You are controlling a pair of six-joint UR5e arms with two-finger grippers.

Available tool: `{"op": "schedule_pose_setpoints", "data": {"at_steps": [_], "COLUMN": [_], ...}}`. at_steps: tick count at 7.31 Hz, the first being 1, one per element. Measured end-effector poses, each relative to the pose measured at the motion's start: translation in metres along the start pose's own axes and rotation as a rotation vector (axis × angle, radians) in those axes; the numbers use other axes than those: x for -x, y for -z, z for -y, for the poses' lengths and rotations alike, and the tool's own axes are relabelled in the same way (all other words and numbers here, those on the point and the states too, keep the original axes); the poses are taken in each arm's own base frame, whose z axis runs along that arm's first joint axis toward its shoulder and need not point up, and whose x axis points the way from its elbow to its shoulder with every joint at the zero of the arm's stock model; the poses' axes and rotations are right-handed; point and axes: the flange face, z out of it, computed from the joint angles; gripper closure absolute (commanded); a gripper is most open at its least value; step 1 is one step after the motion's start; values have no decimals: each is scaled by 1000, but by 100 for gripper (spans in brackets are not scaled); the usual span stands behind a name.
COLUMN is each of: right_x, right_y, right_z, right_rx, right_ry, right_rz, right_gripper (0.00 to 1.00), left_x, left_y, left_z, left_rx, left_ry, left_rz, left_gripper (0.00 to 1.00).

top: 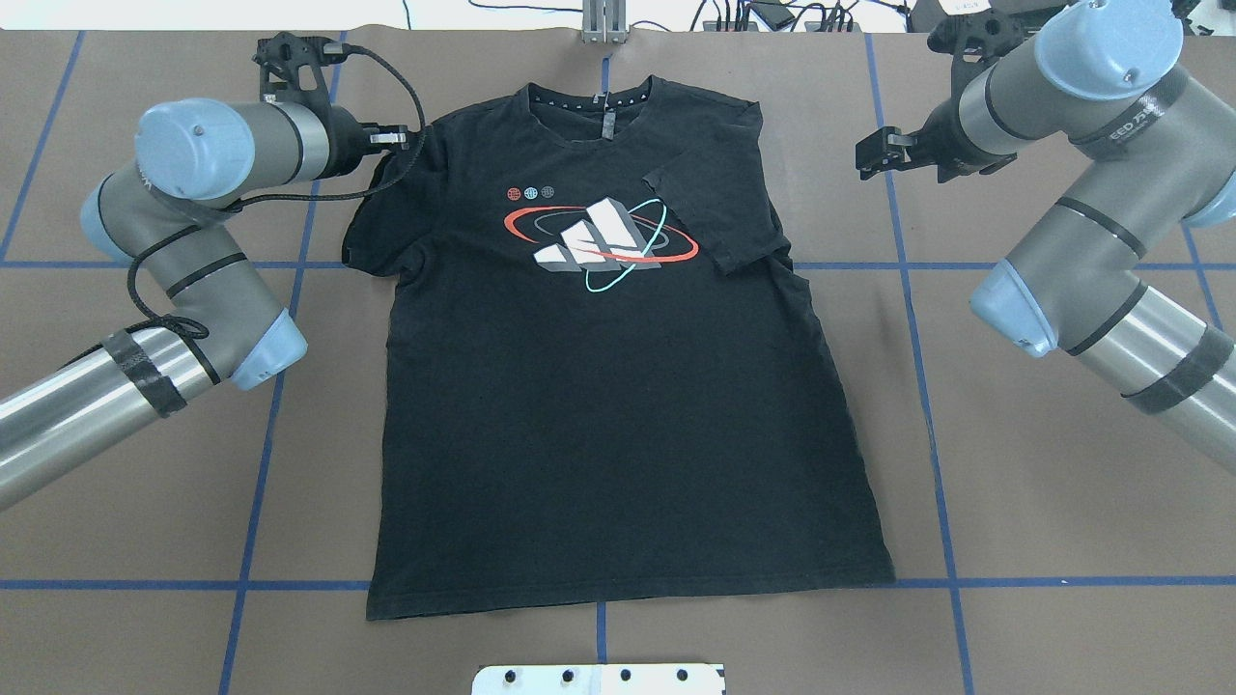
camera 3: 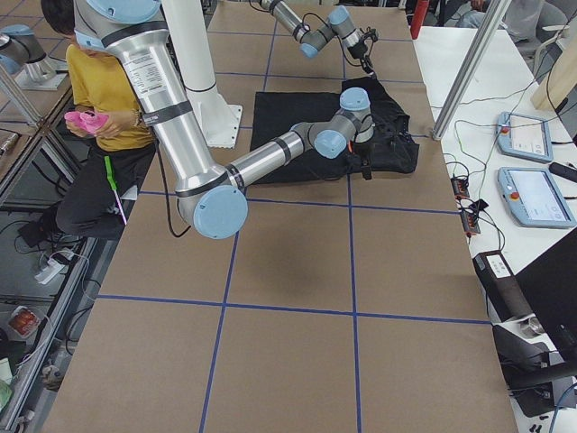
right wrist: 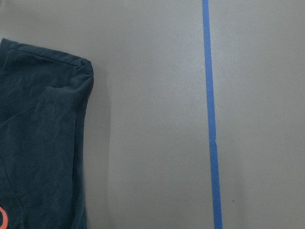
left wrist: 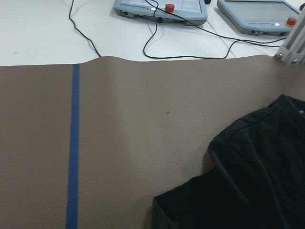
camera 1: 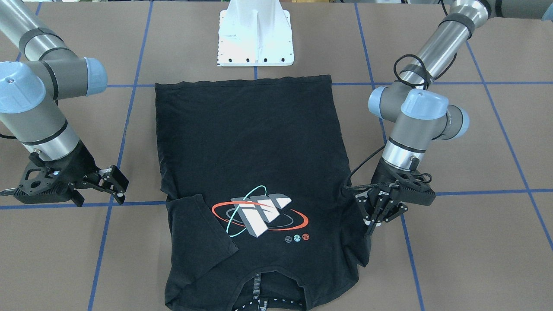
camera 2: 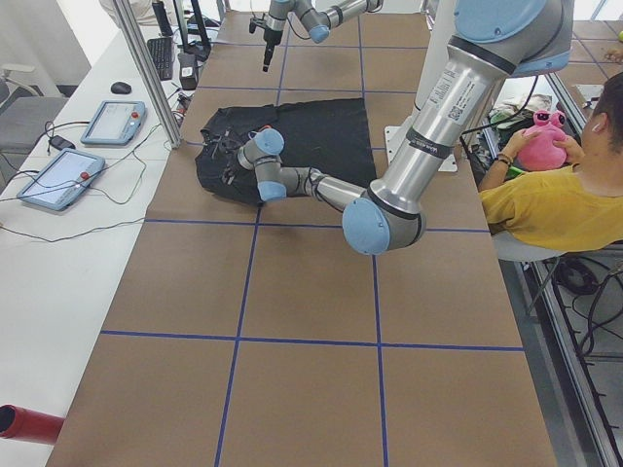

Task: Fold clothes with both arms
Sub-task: 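Fold the sleeve nearest the left gripper inward across the shirt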

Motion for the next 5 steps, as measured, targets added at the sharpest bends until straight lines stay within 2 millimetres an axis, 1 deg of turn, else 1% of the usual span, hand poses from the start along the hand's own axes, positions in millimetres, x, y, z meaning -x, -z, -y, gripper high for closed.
{"op": "schedule_pose_setpoints", "data": {"at_steps": [1, 2, 3, 4, 5], "right_x": [0, 0, 0, 0, 0], "right_y": [0, 0, 0, 0, -1], "right_z": [0, 0, 0, 0, -1], "right_rx": [-1, -1, -1, 0, 1], "right_ry": [-1, -2, -2, -2, -1], "right_rz": [0, 0, 0, -1, -1], "right_gripper": [0, 0, 0, 0, 0], "left_x": [-40, -78, -106, -124, -136], "left_y": [-2, -11, -25, -40, -51], "left_z": [-7, -18, -29, -37, -43], "left_rx": [29, 60, 82, 94, 101], "left_ry": [54, 98, 128, 140, 142], "left_rz": [-5, -8, 0, 15, 27], "left_gripper": [100, 100, 100, 100, 100]}}
